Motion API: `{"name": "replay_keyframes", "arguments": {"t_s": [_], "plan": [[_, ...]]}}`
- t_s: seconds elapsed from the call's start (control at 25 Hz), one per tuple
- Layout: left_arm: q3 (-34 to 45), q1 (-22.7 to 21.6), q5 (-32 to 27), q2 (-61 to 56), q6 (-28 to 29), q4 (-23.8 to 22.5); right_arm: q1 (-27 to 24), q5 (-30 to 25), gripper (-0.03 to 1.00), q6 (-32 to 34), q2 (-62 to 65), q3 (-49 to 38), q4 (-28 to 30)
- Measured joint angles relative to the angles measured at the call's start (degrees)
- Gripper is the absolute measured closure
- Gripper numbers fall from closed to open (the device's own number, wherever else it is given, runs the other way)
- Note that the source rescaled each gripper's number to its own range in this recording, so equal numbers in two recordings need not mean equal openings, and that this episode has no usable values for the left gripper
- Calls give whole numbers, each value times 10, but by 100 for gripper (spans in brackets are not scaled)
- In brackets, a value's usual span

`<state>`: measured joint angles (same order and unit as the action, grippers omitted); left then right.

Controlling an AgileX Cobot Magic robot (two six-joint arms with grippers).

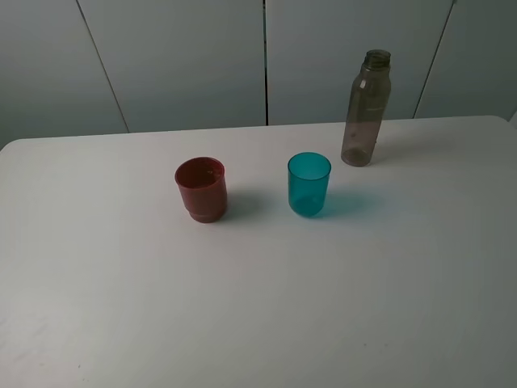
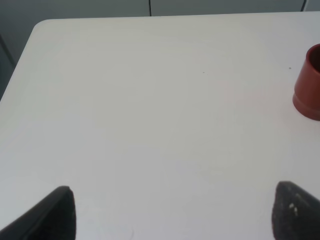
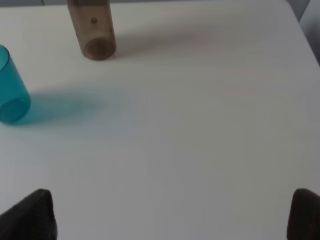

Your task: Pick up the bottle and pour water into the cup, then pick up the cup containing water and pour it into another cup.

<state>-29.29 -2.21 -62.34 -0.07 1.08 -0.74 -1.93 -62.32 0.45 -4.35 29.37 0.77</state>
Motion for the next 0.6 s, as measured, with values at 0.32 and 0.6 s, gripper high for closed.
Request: {"name": "replay_keyframes", "arguments": {"t_s": [0.32, 0.6], "plan": [[0, 0, 0, 0, 1, 0, 4, 0, -3, 0, 44, 0, -8], [0, 0, 0, 0, 1, 0, 32, 0, -3, -1, 43, 0, -13]]}}
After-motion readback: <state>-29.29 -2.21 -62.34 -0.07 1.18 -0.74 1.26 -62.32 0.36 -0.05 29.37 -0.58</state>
